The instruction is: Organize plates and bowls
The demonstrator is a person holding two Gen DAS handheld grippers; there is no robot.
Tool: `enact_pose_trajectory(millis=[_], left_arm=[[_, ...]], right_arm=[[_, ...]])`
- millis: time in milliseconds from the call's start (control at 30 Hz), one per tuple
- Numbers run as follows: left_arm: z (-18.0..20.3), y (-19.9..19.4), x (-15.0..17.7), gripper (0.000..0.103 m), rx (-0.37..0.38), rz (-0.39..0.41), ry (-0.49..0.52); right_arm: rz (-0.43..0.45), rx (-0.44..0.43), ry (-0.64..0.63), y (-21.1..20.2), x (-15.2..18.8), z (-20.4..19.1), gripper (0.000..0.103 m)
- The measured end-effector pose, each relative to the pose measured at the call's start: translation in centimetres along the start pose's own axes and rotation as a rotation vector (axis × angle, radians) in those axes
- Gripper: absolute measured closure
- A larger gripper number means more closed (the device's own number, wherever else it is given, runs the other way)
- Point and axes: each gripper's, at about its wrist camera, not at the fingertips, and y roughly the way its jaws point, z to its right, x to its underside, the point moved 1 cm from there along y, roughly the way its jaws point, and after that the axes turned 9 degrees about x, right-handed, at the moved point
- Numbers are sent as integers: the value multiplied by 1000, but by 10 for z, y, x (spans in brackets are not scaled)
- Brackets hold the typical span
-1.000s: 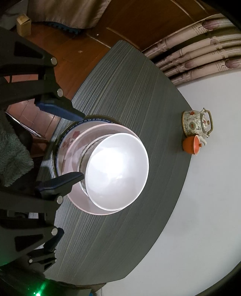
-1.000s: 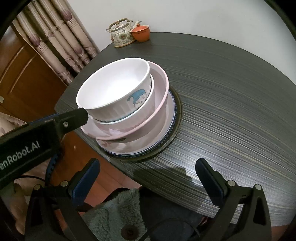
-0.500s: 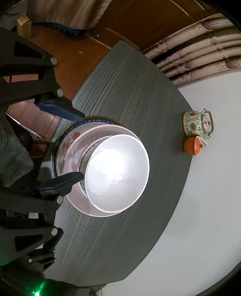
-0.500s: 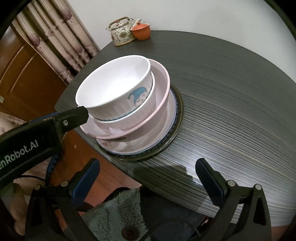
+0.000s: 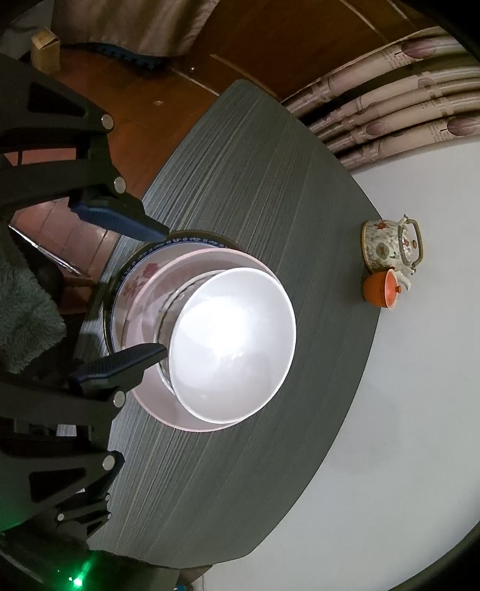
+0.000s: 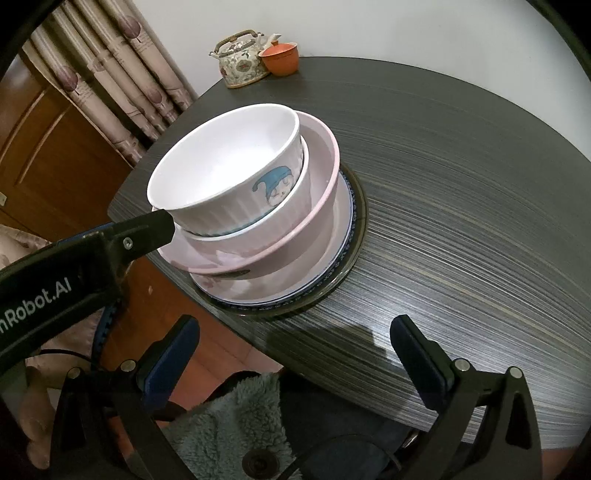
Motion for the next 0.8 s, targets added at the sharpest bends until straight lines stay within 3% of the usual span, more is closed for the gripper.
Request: enact_pose_trajectory(millis=[600,800], left_arm=[[0,-4,2,45,-1,4,-8],[2,-7,3,45,-6,40,14]], right_arm=[[9,6,-6,-2,3,-5,1],[8,5,-4,-2,2,-5,1]])
